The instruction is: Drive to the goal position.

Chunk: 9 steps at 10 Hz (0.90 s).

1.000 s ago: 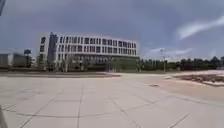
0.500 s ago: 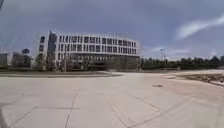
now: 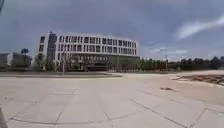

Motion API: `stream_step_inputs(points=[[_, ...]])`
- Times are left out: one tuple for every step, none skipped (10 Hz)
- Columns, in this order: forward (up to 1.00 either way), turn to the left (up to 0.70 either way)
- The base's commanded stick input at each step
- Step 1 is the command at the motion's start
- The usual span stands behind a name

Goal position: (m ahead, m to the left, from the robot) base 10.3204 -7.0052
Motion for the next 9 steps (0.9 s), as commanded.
stream_step_inputs(points=[[1.0, -0.33], [1.0, -0.36], [1.0, -0.17], [1.0, -0.05], [1.0, -0.02], [1.0, -0.02], [1.0, -0.16], [1.0, -0.36], [1.0, -0.32]])
